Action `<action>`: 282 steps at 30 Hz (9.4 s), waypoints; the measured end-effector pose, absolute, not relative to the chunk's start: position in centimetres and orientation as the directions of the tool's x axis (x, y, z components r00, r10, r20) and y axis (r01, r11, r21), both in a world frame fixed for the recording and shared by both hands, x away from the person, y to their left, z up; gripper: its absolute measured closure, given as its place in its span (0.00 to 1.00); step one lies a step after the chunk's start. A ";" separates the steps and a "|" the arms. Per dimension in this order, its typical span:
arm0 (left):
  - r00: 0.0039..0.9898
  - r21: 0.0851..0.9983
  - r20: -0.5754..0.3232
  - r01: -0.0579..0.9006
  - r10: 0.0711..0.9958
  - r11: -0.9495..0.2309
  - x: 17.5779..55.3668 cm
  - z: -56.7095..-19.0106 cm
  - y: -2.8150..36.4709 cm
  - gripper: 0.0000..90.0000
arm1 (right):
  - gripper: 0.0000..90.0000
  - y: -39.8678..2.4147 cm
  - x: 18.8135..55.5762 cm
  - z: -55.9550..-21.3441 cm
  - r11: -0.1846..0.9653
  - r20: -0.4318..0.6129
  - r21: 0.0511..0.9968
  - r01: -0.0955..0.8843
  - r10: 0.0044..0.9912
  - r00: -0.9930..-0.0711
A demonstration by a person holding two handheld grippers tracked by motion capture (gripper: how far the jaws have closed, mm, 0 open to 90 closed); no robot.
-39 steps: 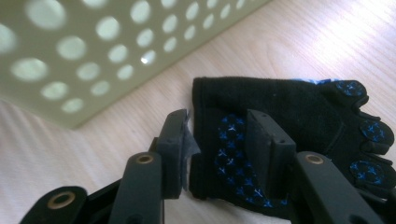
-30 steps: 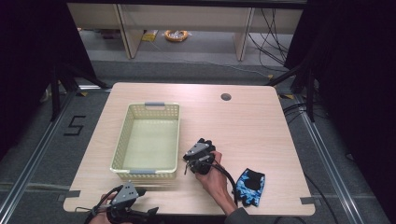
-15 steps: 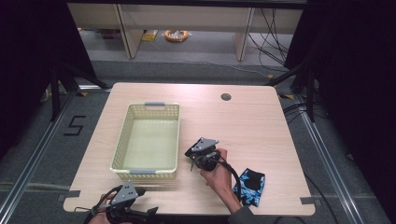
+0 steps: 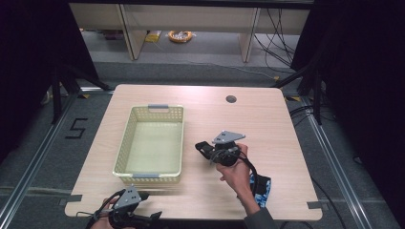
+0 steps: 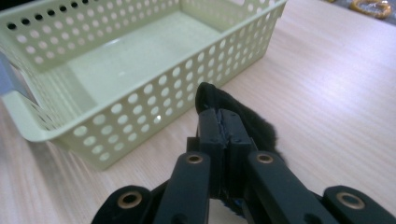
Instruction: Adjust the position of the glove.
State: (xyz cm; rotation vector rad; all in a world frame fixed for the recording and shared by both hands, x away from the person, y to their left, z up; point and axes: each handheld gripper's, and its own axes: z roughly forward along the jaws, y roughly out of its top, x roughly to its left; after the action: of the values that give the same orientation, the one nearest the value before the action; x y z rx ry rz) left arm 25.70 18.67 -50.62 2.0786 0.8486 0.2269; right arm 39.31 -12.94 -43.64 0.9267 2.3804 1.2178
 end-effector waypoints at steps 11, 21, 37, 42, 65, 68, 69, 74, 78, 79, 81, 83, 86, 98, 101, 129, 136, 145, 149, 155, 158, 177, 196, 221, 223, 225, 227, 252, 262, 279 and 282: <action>0.758 0.776 -0.130 0.479 0.639 -0.411 25.8 -50.6 18.8 0.24 | 0.99 -15.3 37.7 -40.2 0.327 0.077 0.871 0.368 0.648 -0.758; 0.757 0.777 -0.130 0.479 0.640 -0.408 25.8 -50.6 18.8 0.24 | 0.99 -17.0 35.1 -40.2 0.320 0.106 0.862 0.394 0.647 -0.756; 0.741 0.768 -0.130 0.496 0.659 -0.406 25.8 -50.7 18.8 0.24 | 0.99 -18.0 32.0 -41.9 0.383 0.071 0.835 0.395 0.638 -0.767; 0.742 0.766 -0.131 0.497 0.658 -0.407 25.8 -50.6 18.8 0.24 | 0.99 -16.0 31.3 -44.1 0.455 0.075 0.793 0.405 0.587 -0.806; 0.757 0.770 -0.131 0.485 0.641 -0.415 25.7 -50.6 18.8 0.24 | 0.84 -10.2 29.6 -49.9 0.584 0.164 0.666 0.463 0.491 -0.856; 0.751 0.771 -0.142 0.492 0.645 -0.404 25.7 -50.6 18.8 0.24 | 0.72 -10.9 29.6 -48.8 0.555 0.149 0.691 0.463 0.518 -0.842; 0.751 0.771 -0.142 0.492 0.645 -0.404 25.7 -50.6 18.8 0.24 | 0.72 -10.9 29.6 -48.8 0.555 0.149 0.691 0.463 0.518 -0.842; 0.761 0.775 -0.119 0.473 0.637 -0.420 25.8 -50.6 18.9 0.24 | 0.68 -16.3 30.5 -46.7 0.541 0.044 0.697 0.470 0.622 -0.782; 0.750 0.771 -0.145 0.495 0.646 -0.401 25.7 -50.7 18.7 0.24 | 0.69 -20.3 30.1 -46.6 0.514 0.006 0.689 0.512 0.701 -0.713; 0.756 0.764 -0.138 0.493 0.640 -0.417 25.7 -50.6 18.8 0.24 | 0.69 -20.9 30.1 -46.7 0.509 0.001 0.698 0.505 0.704 -0.711; 0.761 0.766 -0.130 0.484 0.636 -0.422 25.8 -50.5 18.8 0.24 | 0.69 -21.7 30.1 -46.8 0.501 0.004 0.702 0.506 0.708 -0.706; 0.749 0.776 -0.140 0.489 0.647 -0.398 25.6 -50.6 18.6 0.24 | 0.69 -23.5 29.5 -46.9 0.474 0.007 0.694 0.542 0.748 -0.664; 0.757 0.769 -0.127 0.484 0.641 -0.419 25.7 -50.6 18.8 0.24 | 0.70 -24.9 29.2 -47.2 0.443 0.028 0.687 0.577 0.776 -0.630; 0.756 0.769 -0.131 0.486 0.641 -0.416 25.7 -50.6 18.7 0.24 | 0.70 -25.9 29.4 -48.7 0.475 0.043 0.622 0.622 0.773 -0.633; 0.755 0.771 -0.132 0.486 0.642 -0.412 25.7 -50.7 18.6 0.24 | 0.70 -26.2 29.7 -49.3 0.475 0.053 0.617 0.627 0.770 -0.636; 0.756 0.770 -0.128 0.484 0.642 -0.416 25.7 -50.7 18.6 0.24 | 0.99 -26.0 29.6 -49.3 0.543 0.025 0.611 0.577 0.715 -0.699; 0.757 0.769 -0.124 0.482 0.642 -0.419 25.8 -50.7 18.7 0.24 | 0.81 -26.4 29.2 -49.1 0.504 0.064 0.625 0.596 0.728 -0.683; 0.753 0.773 -0.133 0.486 0.644 -0.409 25.7 -50.7 18.6 0.24 | 0.55 -27.9 28.2 -47.7 0.273 0.002 0.629 0.728 0.936 -0.352; 0.753 0.774 -0.130 0.484 0.645 -0.408 25.7 -50.7 18.6 0.24 | 0.51 -27.5 28.1 -48.9 0.241 0.024 0.586 0.774 0.949 -0.313; 0.758 0.765 -0.121 0.483 0.641 -0.427 25.8 -50.7 18.7 0.24 | 0.75 -27.1 28.8 -49.3 0.298 0.013 0.568 0.767 0.929 -0.370; 0.754 0.757 -0.126 0.493 0.645 -0.429 25.7 -50.7 18.6 0.24 | 0.81 -27.5 29.9 -49.2 0.366 -0.013 0.573 0.733 0.899 -0.439; 0.754 0.763 -0.141 0.496 0.642 -0.415 25.9 -50.5 18.5 0.25 | 0.97 -27.2 30.6 -45.5 0.499 -0.041 0.682 0.534 0.756 -0.654; 0.827 0.835 -0.128 0.388 0.548 -0.390 26.8 -46.7 13.2 0.34 | 0.97 -19.5 30.4 -41.7 0.589 -0.041 0.751 0.298 0.492 -0.870; 0.889 0.809 -0.069 0.315 0.452 -0.497 28.8 -46.0 8.1 0.63 | 0.97 -14.8 31.3 -42.9 0.644 0.001 0.728 0.236 0.343 -0.939; 0.894 0.803 -0.088 0.325 0.440 -0.499 29.0 -46.3 8.0 0.65 | 0.97 -14.7 31.5 -42.8 0.649 -0.009 0.728 0.220 0.330 -0.944; 0.883 0.785 -0.146 0.378 0.447 -0.491 29.1 -46.6 7.9 0.71 | 0.97 -14.2 32.0 -42.6 0.664 -0.018 0.712 0.228 0.343 -0.939; 0.873 0.781 -0.181 0.407 0.452 -0.474 29.1 -46.7 7.8 0.72 | 0.97 -13.8 32.6 -42.7 0.677 -0.028 0.705 0.214 0.328 -0.944; 0.787 0.697 -0.370 0.587 0.494 -0.412 29.4 -50.4 7.2 0.81 | 0.77 -10.4 35.8 -45.9 0.723 0.048 0.630 0.283 0.327 -0.944; 0.782 0.691 -0.377 0.594 0.496 -0.411 29.4 -50.9 7.2 0.78 | 0.74 -13.0 35.1 -44.7 0.648 0.041 0.655 0.389 0.484 -0.874; 0.774 0.690 -0.393 0.605 0.496 -0.397 29.2 -50.8 7.2 0.71 | 0.85 -15.3 34.3 -49.4 0.644 0.087 0.561 0.519 0.578 -0.812; 0.776 0.694 -0.383 0.600 0.501 -0.399 28.9 -50.3 7.7 0.64 | 0.86 -15.1 33.9 -49.5 0.640 0.070 0.557 0.529 0.598 -0.798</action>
State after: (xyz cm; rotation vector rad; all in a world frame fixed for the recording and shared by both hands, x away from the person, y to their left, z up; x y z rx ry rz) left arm 28.94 7.65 -50.34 2.0749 0.8194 -0.1404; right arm 33.85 -15.10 -49.45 0.9435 2.7341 0.8699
